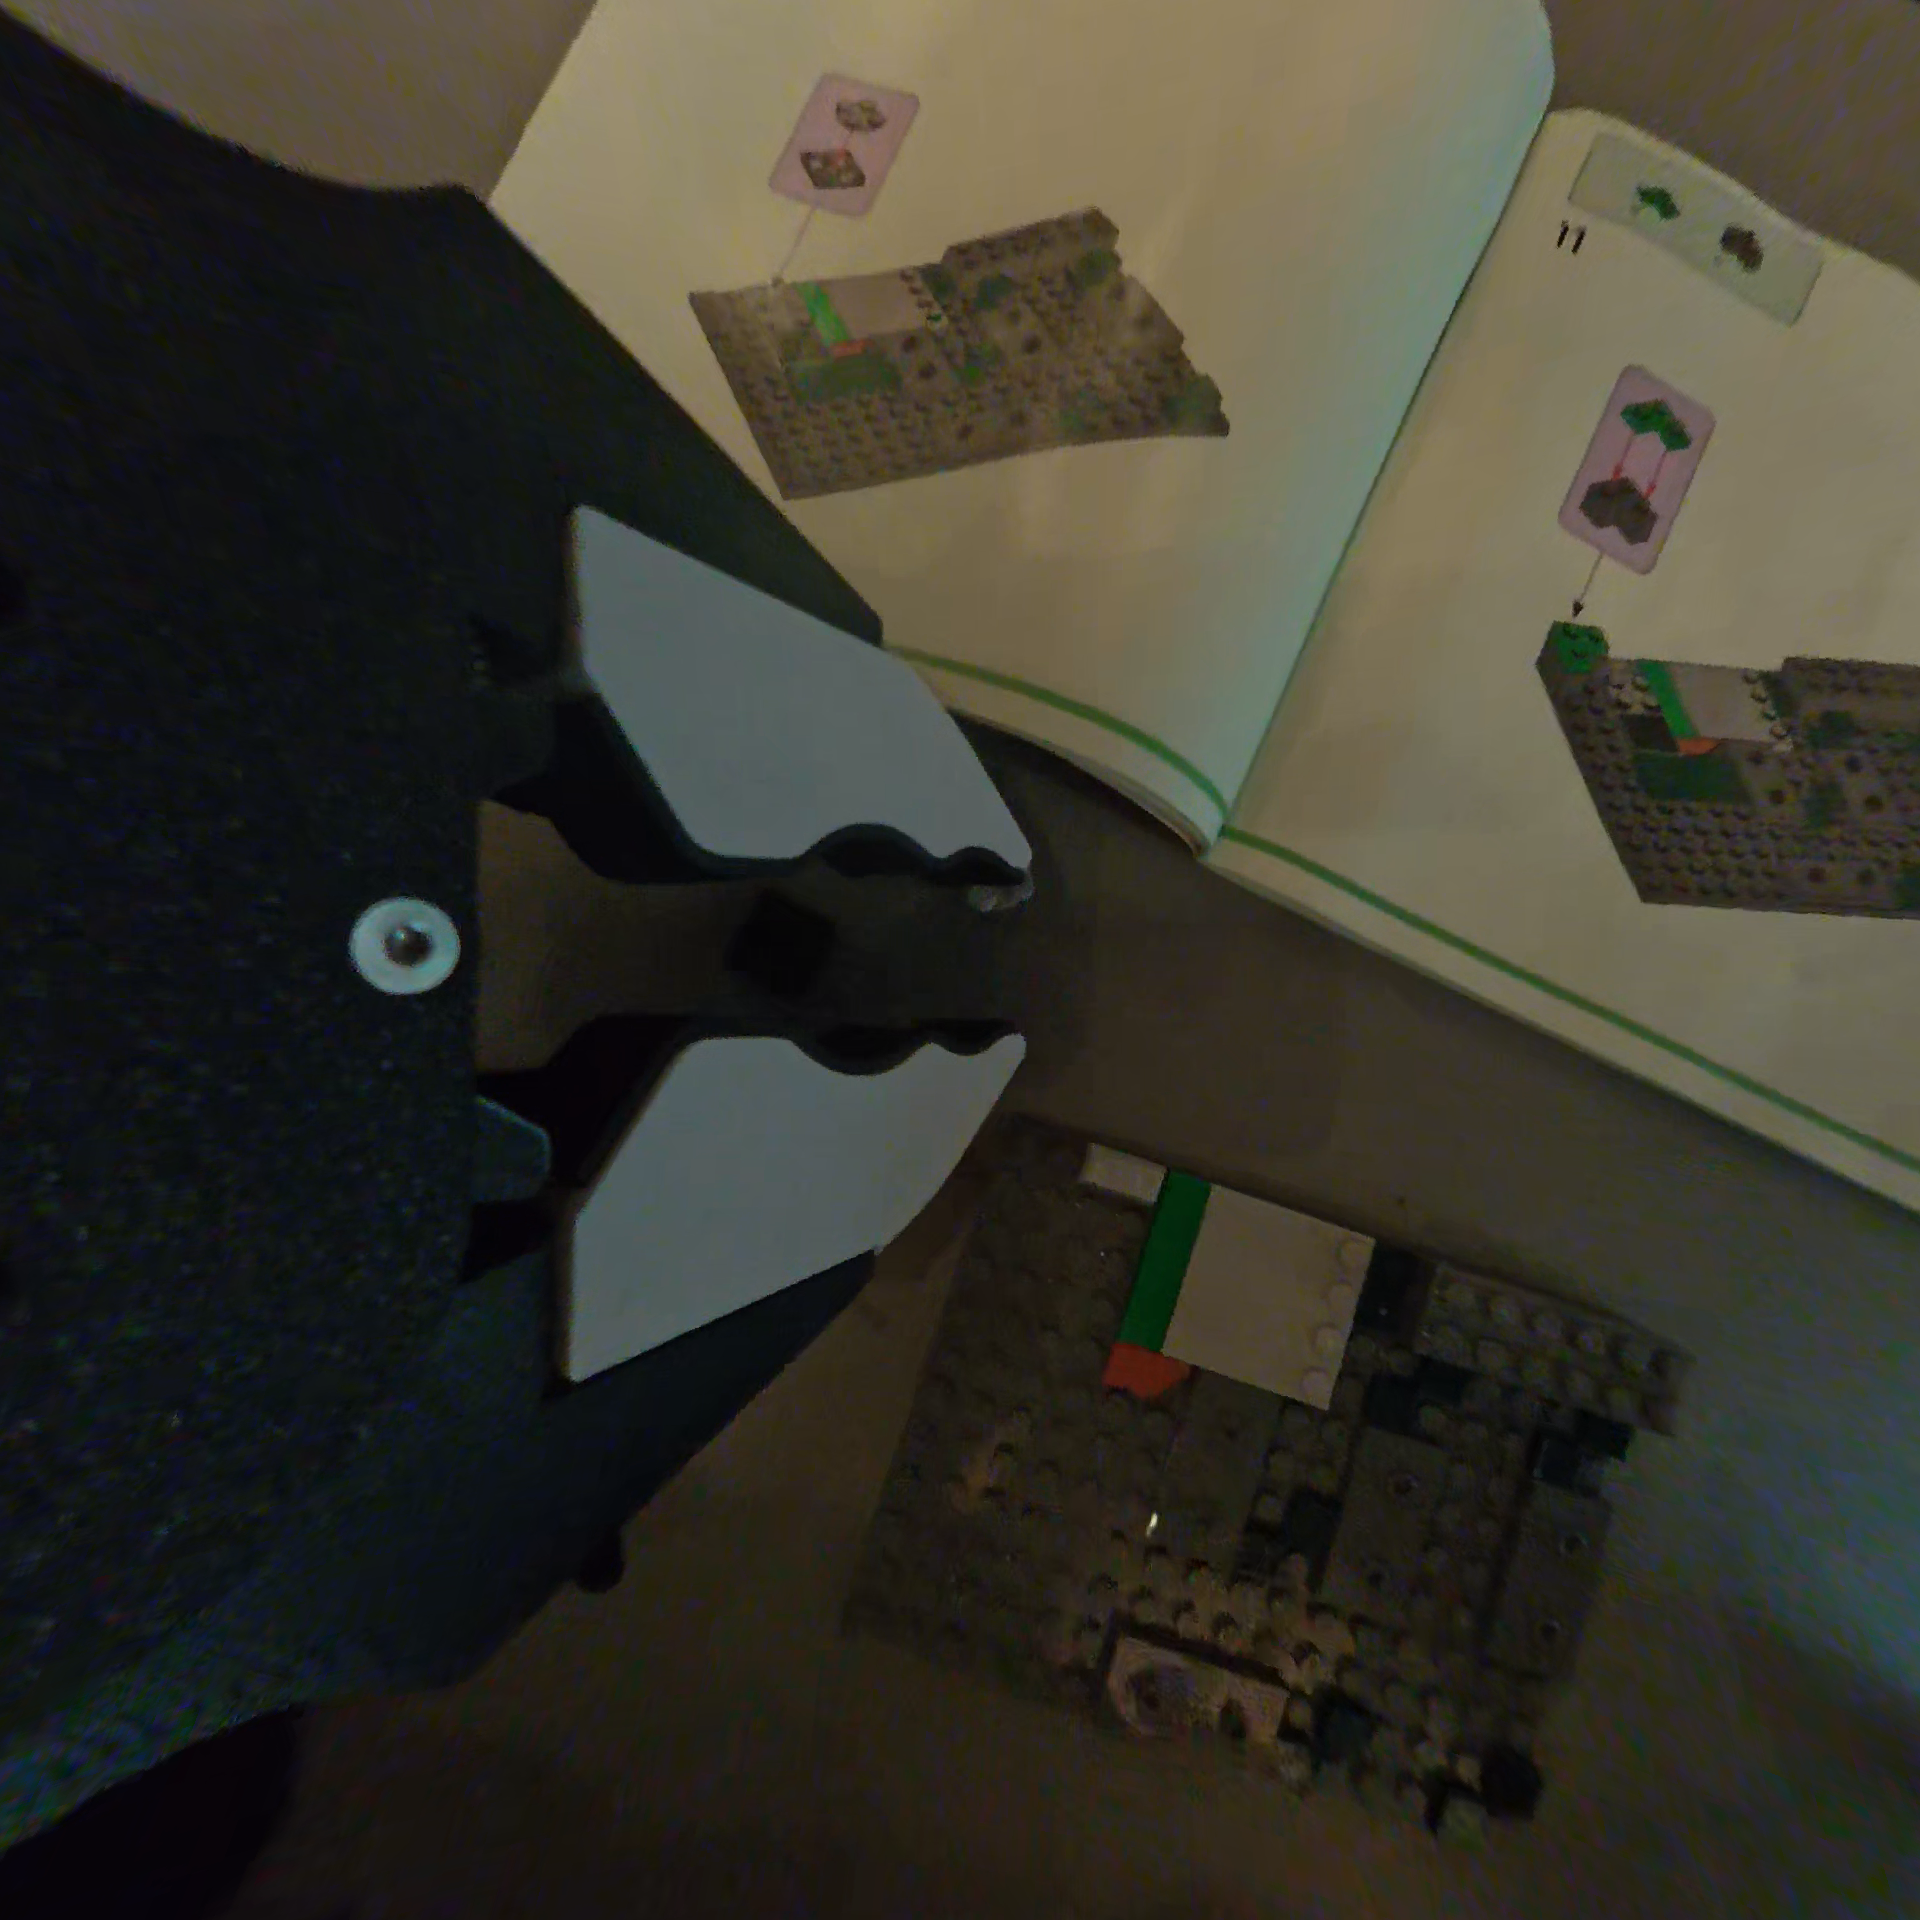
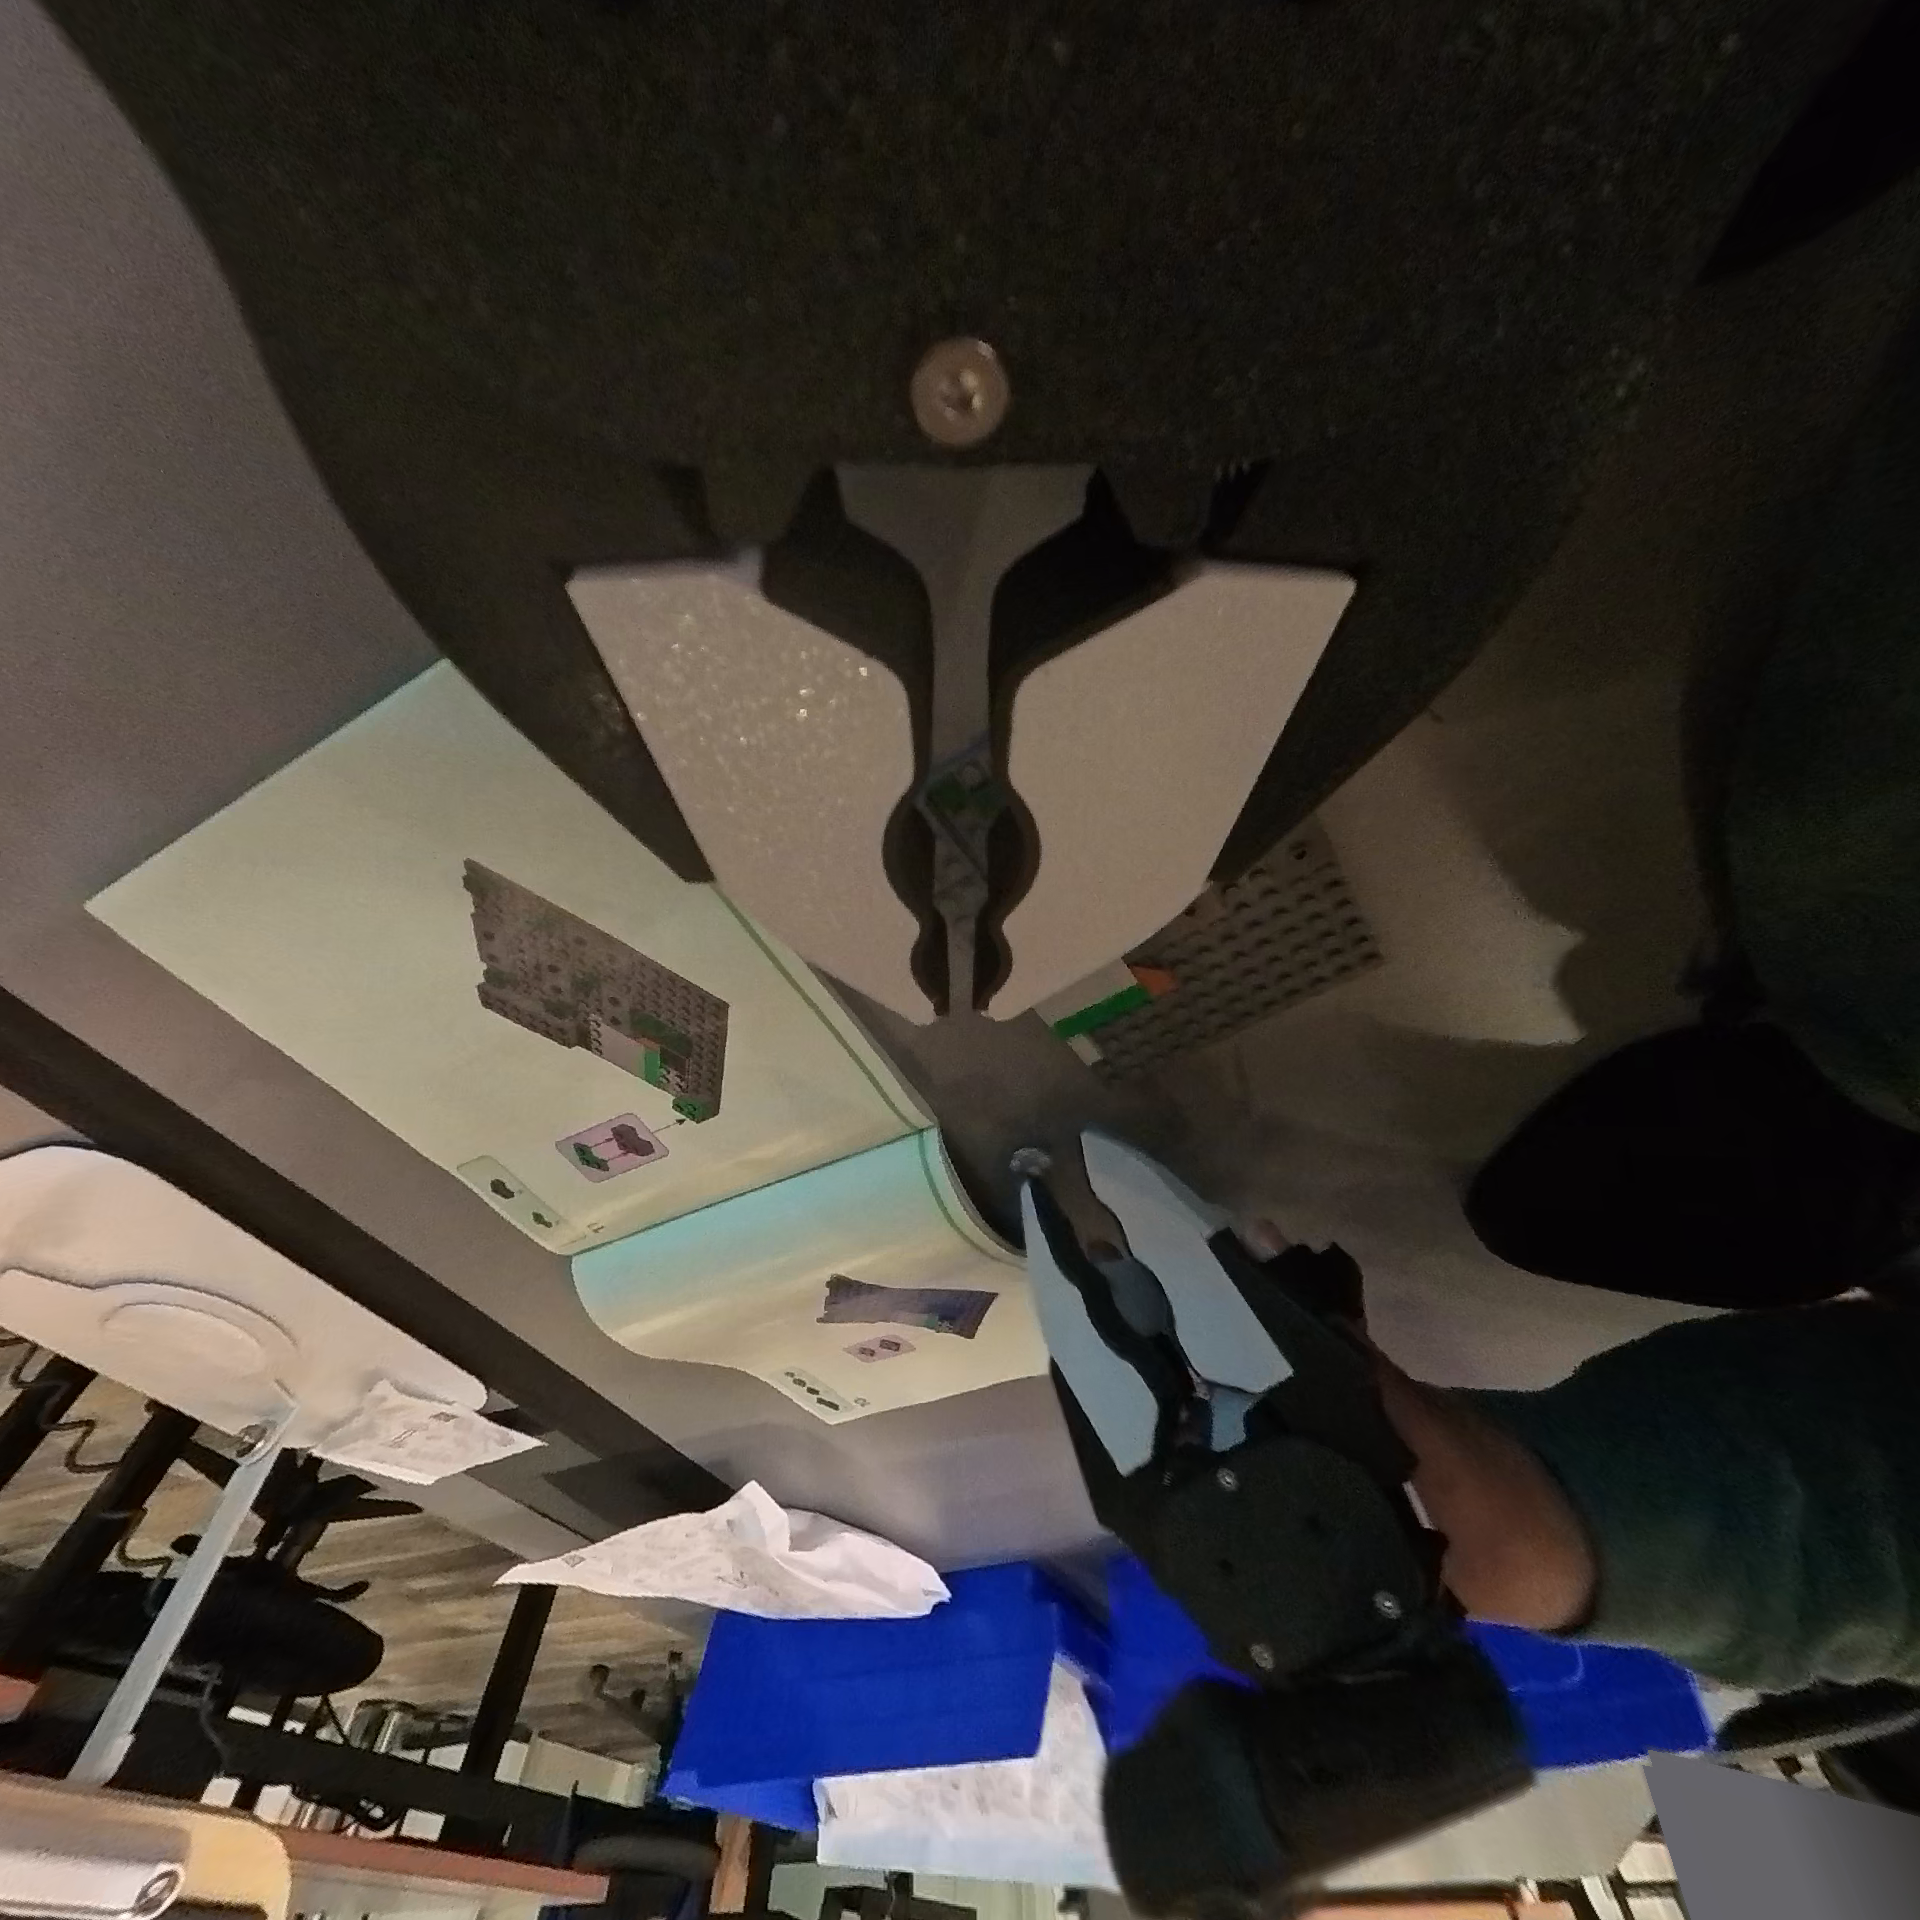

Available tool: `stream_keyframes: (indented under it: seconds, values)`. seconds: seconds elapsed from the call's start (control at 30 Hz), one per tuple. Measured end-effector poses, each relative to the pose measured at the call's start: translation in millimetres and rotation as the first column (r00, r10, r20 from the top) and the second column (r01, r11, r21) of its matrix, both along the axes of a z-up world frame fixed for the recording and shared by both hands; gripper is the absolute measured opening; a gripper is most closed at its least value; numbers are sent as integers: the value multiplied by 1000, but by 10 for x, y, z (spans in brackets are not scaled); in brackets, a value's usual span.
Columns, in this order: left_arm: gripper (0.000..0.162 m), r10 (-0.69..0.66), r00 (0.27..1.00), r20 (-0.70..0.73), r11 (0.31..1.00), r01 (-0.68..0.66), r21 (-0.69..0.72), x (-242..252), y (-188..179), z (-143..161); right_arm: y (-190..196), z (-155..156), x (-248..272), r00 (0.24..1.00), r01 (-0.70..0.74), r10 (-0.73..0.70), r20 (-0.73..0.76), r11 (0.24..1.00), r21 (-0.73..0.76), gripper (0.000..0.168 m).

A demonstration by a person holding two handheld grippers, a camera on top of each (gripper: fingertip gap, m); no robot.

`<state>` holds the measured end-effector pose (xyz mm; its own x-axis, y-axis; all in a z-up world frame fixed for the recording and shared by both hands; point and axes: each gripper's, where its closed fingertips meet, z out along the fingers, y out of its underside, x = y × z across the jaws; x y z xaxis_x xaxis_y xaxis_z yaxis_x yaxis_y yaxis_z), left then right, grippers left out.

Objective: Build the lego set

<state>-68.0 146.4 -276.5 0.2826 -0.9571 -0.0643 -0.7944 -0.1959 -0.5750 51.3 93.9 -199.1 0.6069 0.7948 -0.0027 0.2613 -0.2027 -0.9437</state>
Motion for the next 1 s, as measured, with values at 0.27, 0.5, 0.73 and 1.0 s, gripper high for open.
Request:
stream_keyframes:
  seconds: [0.27,0.5,0.73,1.0]
  values:
    - [14,134,974,183,979,-160,130,-210,42,359,-11,-15,-61,1000,-13,13,13,1000,2,4]
    - [0,254,888,383,926,-337,167,-642,48,613,-5,-14,-83,1000,6,-7,23,1000,7,0]
    - [0,380,774,506,851,-507,136,-1116,28,721,34,-20,-59,996,84,-84,37,996,-9,0]
    - [0,476,663,577,702,-682,205,-1899,-66,1066,-55,-85,-139,994,97,-96,54,995,-22,0]
